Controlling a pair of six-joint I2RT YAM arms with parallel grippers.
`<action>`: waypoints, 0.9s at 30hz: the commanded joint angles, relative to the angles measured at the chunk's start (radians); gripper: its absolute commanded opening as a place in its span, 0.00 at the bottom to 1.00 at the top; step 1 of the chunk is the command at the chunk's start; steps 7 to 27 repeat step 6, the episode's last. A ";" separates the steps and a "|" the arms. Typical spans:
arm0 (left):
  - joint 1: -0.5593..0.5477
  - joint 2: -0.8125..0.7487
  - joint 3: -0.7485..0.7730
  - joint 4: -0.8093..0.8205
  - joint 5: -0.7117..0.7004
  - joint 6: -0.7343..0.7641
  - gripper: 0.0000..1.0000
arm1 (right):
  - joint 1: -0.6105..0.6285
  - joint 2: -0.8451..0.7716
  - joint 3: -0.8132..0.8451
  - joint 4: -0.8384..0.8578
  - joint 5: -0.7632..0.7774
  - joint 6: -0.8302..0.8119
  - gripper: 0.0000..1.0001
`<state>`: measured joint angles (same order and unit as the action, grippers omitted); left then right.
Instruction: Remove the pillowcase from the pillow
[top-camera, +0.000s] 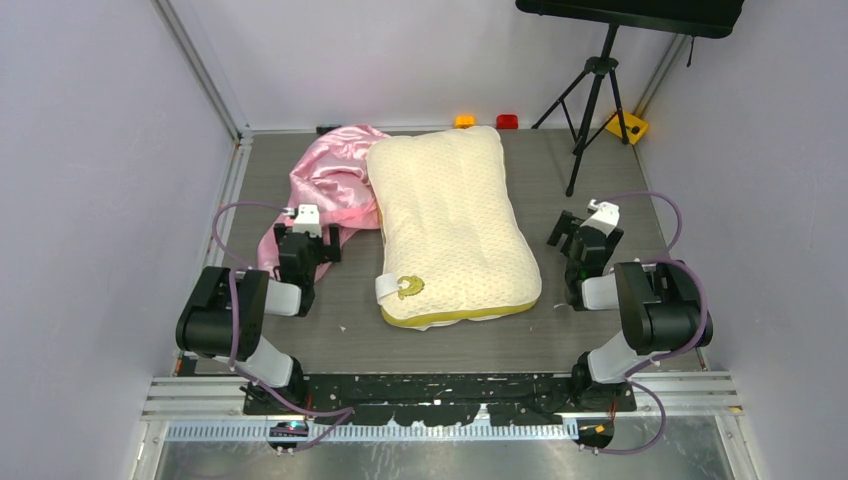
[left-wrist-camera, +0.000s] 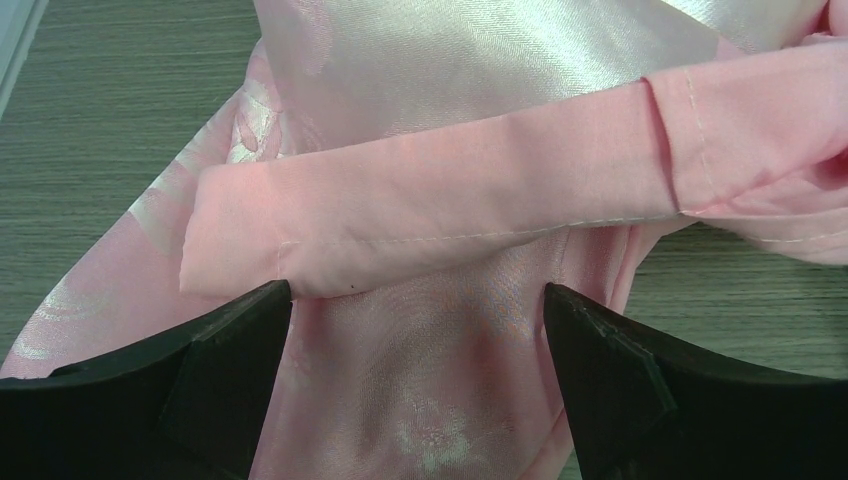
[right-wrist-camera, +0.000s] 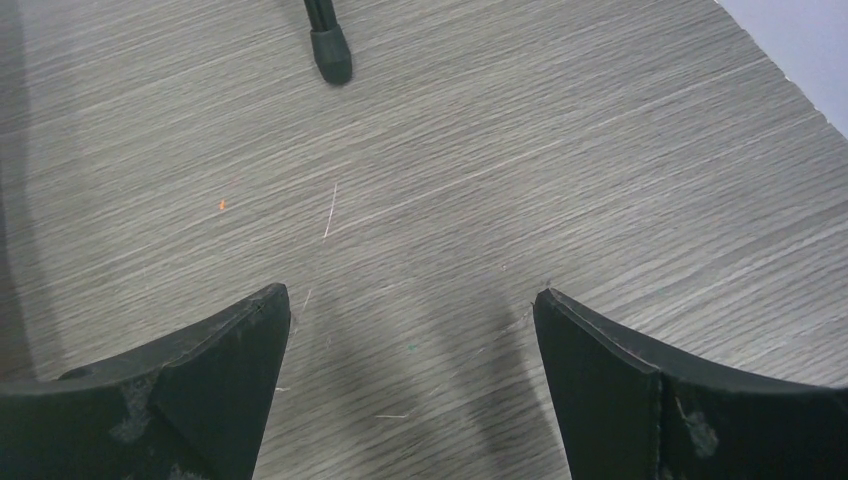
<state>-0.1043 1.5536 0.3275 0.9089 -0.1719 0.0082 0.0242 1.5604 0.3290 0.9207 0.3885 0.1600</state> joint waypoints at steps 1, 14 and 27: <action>0.004 -0.003 0.027 0.053 -0.005 0.012 1.00 | 0.001 -0.003 0.012 0.067 -0.010 -0.008 0.96; 0.006 -0.006 0.025 0.052 -0.002 0.011 1.00 | 0.000 -0.003 0.012 0.067 -0.010 -0.009 0.96; 0.006 -0.006 0.025 0.052 -0.002 0.011 1.00 | 0.000 -0.003 0.012 0.067 -0.010 -0.009 0.96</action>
